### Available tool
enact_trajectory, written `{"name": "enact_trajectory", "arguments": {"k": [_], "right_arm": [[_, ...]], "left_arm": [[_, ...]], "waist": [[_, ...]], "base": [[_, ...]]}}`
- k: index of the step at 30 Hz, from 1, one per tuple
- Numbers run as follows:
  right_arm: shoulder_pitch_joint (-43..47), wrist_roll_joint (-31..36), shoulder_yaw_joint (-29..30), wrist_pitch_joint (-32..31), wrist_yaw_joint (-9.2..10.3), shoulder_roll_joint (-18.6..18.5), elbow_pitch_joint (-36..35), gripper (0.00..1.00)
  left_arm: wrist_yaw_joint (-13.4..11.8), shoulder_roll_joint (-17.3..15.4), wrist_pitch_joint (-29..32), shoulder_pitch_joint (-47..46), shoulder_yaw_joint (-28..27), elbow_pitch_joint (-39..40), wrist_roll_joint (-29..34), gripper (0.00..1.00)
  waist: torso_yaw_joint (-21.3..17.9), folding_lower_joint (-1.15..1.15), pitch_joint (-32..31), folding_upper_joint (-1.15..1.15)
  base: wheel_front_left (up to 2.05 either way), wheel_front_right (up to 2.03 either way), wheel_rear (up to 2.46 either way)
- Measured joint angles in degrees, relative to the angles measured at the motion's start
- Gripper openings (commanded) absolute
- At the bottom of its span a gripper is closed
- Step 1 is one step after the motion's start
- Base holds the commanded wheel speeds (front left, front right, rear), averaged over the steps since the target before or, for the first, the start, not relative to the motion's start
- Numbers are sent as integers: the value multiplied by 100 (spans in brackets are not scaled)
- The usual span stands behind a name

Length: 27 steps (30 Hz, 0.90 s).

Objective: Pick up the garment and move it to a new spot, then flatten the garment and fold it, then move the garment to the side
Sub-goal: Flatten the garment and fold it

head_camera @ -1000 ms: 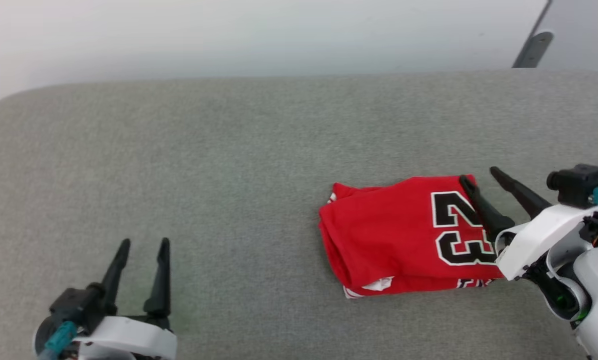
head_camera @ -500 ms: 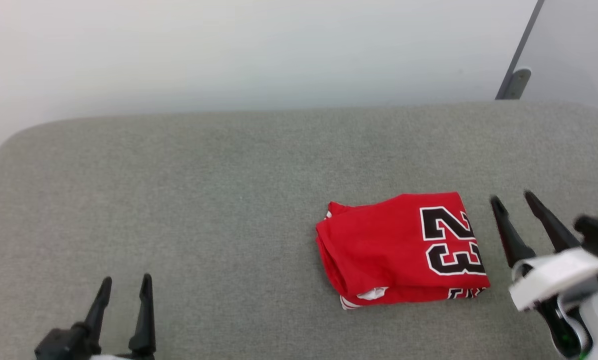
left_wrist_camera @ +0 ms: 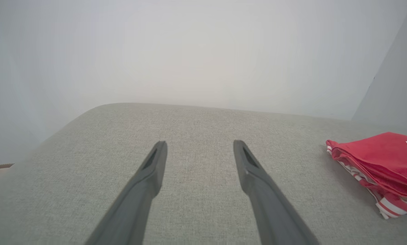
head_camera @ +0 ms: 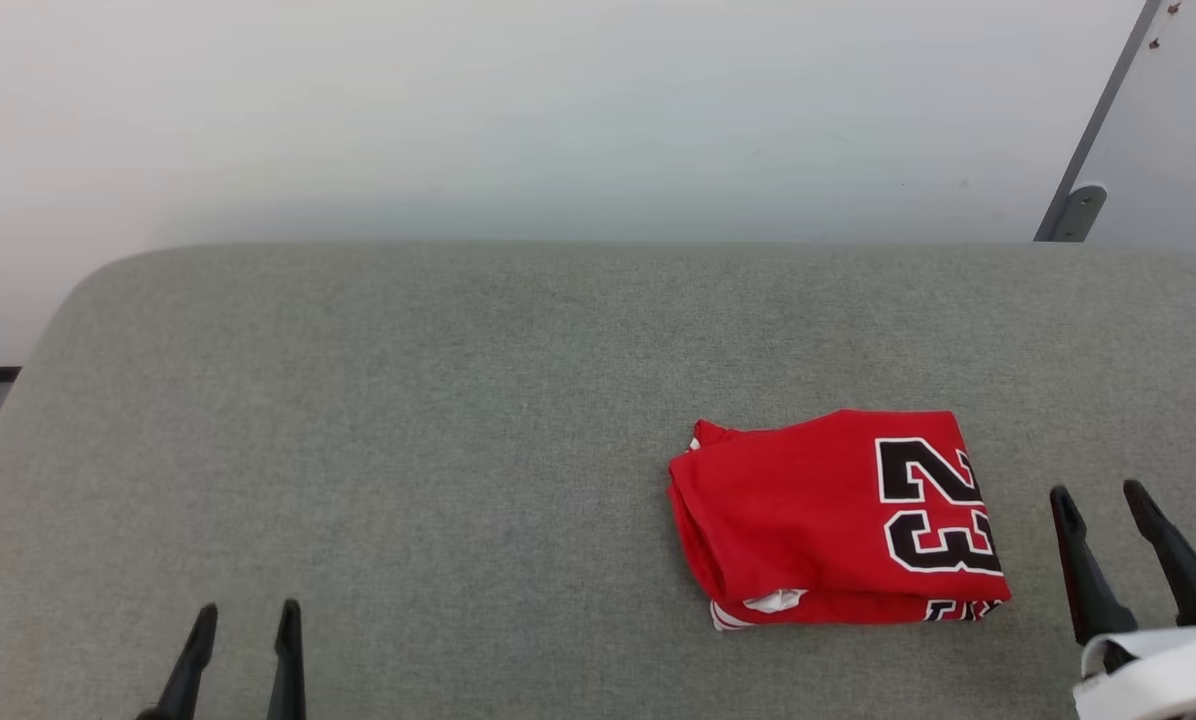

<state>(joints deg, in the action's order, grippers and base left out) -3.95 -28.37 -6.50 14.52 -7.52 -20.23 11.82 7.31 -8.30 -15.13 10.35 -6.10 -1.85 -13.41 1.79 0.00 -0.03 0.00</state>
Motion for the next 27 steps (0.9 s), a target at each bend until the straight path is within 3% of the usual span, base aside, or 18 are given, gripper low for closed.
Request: {"name": "enact_trajectory", "arguments": {"k": [12,27], "right_arm": [[1012,461,896,-582,0,533,-1459,100],[1109,678,1032,-876,0,866,-1909,100]], "left_arm": [[0,121,0,548,-89,525,90,100],[0,129,0,490,-23,577,99,100]], "waist": [[18,0,1,0],[67,0,25,0]], "base": [[0,0,0],[0,0,0]]}}
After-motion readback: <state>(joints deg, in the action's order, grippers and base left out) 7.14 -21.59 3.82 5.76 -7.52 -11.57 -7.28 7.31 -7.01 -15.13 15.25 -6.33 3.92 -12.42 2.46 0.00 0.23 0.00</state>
